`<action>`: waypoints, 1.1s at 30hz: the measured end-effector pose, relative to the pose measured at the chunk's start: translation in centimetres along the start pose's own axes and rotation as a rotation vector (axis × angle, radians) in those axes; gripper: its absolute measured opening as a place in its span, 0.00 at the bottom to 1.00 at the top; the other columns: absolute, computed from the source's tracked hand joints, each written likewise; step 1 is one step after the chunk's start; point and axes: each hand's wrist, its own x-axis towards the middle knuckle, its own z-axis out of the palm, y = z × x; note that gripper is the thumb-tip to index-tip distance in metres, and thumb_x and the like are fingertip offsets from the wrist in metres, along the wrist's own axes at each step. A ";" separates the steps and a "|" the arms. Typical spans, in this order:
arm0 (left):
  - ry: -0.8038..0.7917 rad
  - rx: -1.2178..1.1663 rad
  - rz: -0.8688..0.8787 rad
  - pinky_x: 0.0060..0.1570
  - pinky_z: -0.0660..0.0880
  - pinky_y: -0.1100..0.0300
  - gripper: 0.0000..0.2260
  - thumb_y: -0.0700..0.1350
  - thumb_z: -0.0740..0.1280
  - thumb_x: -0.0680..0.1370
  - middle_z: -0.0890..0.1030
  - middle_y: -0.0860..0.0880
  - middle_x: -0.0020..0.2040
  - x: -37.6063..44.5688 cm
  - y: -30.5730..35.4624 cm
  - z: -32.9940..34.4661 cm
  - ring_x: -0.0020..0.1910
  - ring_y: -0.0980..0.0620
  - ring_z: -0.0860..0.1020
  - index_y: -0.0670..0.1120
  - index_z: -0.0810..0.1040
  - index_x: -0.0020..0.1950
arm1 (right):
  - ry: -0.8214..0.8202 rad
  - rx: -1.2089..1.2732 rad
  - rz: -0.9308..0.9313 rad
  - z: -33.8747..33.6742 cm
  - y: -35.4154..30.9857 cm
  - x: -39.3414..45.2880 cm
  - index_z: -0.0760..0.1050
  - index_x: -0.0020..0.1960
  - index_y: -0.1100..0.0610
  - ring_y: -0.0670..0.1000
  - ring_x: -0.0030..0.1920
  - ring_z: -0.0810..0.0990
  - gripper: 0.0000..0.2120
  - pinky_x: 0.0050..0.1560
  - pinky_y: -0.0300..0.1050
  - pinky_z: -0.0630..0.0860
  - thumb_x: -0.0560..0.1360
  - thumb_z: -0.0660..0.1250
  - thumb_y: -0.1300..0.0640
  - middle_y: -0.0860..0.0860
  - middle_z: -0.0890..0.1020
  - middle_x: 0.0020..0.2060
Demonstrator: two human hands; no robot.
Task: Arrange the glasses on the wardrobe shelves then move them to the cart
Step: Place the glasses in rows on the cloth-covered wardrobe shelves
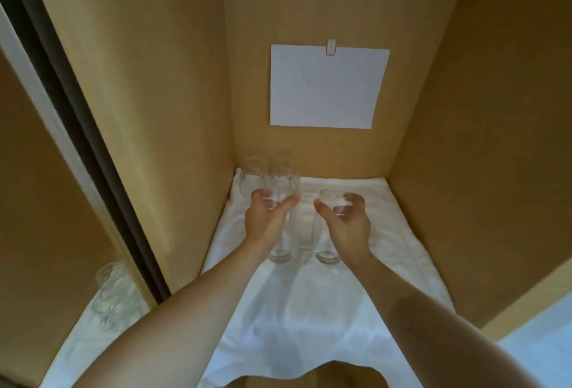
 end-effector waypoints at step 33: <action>-0.093 -0.018 -0.082 0.62 0.76 0.54 0.41 0.56 0.85 0.50 0.77 0.53 0.60 8.4 -7.2 3.9 0.64 0.51 0.75 0.56 0.72 0.59 | -0.379 -0.141 0.121 4.1 10.6 10.6 0.65 0.63 0.47 0.51 0.56 0.80 0.43 0.55 0.44 0.77 0.57 0.87 0.51 0.48 0.79 0.56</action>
